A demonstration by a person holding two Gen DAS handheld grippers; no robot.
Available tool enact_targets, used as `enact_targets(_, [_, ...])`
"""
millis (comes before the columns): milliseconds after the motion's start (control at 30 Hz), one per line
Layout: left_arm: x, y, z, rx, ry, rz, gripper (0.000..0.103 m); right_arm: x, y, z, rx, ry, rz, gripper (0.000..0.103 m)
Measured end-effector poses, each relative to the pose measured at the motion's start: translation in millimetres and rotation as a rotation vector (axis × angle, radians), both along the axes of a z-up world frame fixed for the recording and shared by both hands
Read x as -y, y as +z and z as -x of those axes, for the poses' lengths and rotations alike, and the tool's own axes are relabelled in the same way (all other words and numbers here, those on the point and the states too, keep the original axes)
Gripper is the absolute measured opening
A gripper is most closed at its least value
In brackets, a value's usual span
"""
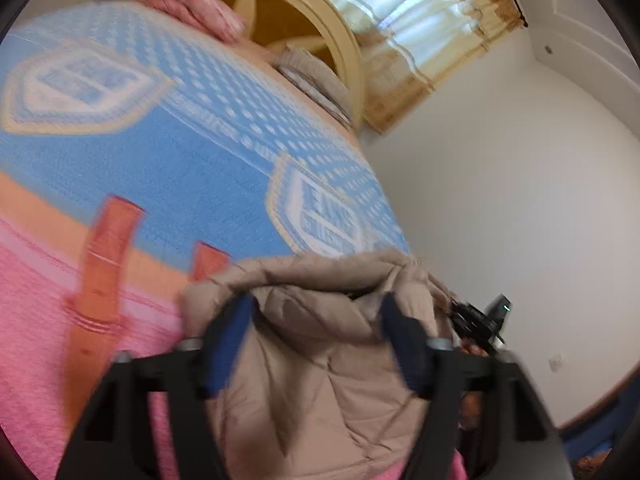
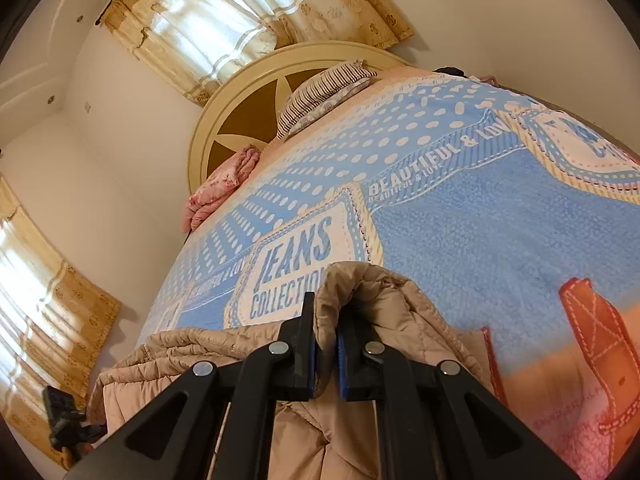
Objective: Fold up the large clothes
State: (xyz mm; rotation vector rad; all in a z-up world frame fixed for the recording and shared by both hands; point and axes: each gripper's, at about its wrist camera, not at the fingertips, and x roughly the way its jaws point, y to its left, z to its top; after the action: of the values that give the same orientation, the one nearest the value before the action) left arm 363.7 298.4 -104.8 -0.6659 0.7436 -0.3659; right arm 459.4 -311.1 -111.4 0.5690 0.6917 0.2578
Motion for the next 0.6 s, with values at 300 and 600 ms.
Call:
enact_targets(300, [52.7,38.2,21.8,0.170,0.015,-0.229,0.095,2.3,-31.3,-14.3,-0.055,-0.055,-0.006,0.007])
enact_targets(600, [219.0,-29.1,-8.5,0.195,-0.126,-0.671,0.096,-2.8,-35.5,-21.3,-0.067,-0.057,0.011,0.008])
